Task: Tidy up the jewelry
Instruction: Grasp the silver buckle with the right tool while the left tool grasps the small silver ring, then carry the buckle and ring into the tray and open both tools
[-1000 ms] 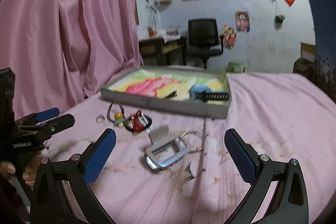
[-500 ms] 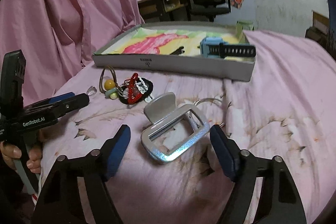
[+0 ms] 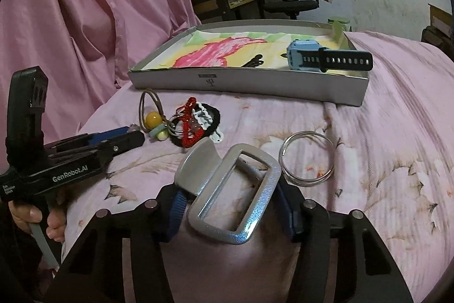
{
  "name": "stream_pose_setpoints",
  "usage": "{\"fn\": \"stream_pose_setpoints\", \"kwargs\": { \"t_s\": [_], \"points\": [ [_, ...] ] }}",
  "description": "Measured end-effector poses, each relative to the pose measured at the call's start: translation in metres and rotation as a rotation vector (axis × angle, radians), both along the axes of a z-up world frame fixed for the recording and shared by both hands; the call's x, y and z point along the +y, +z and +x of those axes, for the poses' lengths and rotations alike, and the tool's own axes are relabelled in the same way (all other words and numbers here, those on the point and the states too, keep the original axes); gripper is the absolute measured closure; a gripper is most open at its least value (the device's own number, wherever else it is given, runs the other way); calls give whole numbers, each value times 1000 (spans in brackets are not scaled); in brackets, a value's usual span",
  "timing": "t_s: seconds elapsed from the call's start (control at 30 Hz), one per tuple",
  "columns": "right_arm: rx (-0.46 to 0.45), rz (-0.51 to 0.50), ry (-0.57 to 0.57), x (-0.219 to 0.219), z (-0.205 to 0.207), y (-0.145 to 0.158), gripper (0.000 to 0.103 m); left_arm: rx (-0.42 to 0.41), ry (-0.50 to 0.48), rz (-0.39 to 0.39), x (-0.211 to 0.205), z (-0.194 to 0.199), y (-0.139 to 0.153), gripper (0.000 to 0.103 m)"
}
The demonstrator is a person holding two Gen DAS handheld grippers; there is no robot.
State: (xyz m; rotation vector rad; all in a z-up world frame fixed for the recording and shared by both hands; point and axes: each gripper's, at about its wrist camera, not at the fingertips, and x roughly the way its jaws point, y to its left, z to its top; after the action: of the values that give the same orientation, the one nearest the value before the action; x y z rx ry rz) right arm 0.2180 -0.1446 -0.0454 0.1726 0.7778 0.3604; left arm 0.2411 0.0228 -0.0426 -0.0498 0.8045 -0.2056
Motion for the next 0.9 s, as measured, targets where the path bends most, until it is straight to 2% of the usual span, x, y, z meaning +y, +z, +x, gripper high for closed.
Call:
{"fn": "stream_pose_setpoints", "kwargs": {
  "t_s": [0.07, 0.2, 0.37, 0.5, 0.7, 0.9],
  "points": [
    [-2, 4, 7, 1, -2, 0, 53, 3, -9, -2, -1, -2, -1, 84],
    [-6, -1, 23, 2, -4, 2, 53, -7, -14, 2, -4, -8, -1, 84],
    [-14, 9, 28, 2, -6, 3, 53, -17, -16, -30, -2, -11, 0, 84],
    [-43, 18, 25, -1, -12, 5, 54, -58, -14, -25, -4, -24, 3, 84],
    [-143, 23, 19, -2, -24, 19, 54, -185, -10, -11, -11, -51, 18, 84],
    [-309, 30, -20, -8, -34, 48, 54, -320, 17, -44, -14, -64, 44, 84]
  ]
}}
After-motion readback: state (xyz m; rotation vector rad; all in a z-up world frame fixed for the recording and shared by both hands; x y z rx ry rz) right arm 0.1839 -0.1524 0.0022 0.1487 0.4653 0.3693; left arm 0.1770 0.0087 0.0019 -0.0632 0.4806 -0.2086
